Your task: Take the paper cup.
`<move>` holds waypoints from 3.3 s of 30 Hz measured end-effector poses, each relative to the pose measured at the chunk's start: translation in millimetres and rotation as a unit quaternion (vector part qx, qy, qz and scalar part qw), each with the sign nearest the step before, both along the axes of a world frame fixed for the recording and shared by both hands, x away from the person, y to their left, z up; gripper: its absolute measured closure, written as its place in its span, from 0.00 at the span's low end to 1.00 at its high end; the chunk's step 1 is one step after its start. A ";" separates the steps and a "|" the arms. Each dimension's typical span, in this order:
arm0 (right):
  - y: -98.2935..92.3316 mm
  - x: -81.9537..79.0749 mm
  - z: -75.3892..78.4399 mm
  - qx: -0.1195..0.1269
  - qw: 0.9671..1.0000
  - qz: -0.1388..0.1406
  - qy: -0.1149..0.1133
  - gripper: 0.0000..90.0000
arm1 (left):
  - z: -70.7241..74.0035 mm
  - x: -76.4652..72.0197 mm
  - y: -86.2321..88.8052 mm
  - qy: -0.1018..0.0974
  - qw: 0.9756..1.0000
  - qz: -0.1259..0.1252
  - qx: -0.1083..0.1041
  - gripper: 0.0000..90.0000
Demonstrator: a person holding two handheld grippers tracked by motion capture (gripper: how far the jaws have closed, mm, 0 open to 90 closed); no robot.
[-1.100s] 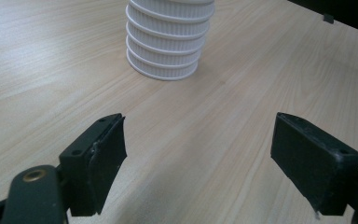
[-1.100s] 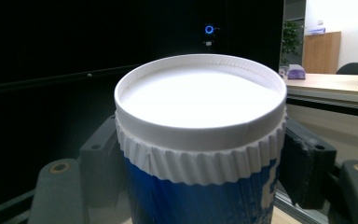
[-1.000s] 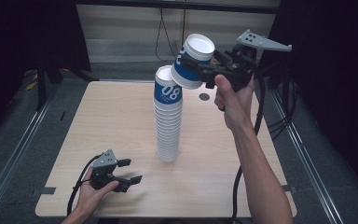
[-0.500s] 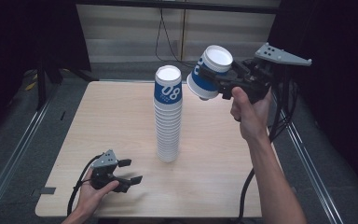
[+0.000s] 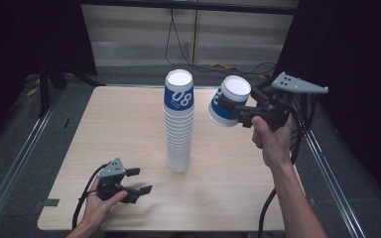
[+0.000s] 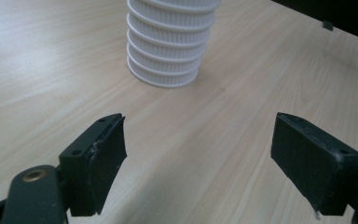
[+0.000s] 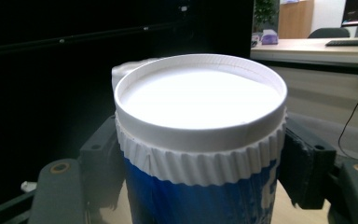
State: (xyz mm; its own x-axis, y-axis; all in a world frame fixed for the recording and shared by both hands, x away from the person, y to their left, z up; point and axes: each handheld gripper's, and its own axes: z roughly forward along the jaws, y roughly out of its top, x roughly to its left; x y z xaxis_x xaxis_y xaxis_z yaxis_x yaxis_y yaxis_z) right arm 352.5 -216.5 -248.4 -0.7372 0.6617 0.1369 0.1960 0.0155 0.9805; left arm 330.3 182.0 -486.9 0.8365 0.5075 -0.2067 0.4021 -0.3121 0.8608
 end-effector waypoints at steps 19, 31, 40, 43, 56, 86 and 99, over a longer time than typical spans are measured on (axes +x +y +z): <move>10.7 0.6 -78.5 -0.013 0.997 0.019 0.068 0.31 | 21.1 3.4 -23.7 -0.016 0.999 -0.032 -0.015 0.20; 21.9 -6.8 -107.0 -0.026 0.995 0.047 0.084 0.31 | 36.1 12.8 -43.9 -0.017 0.998 -0.043 -0.036 0.21; 31.7 -10.7 -133.8 -0.031 0.993 0.067 0.092 0.31 | 34.7 16.0 -47.8 -0.024 0.998 -0.038 -0.039 0.24; 37.6 -9.8 -145.0 -0.036 0.991 0.078 0.099 0.31 | 33.1 11.0 -50.3 -0.026 0.998 -0.049 -0.037 0.21; 52.8 -19.5 -168.3 -0.028 0.990 0.090 0.100 0.31 | 33.2 5.0 -58.1 -0.017 0.995 -0.070 -0.069 0.17; 86.5 -23.7 -176.9 -0.016 0.985 0.120 0.123 0.31 | 26.8 3.1 -73.7 -0.008 0.992 -0.097 -0.082 0.16; 92.7 -26.3 -178.5 -0.011 0.984 0.132 0.122 0.31 | 24.4 1.7 -80.5 -0.018 0.992 -0.103 -0.076 0.12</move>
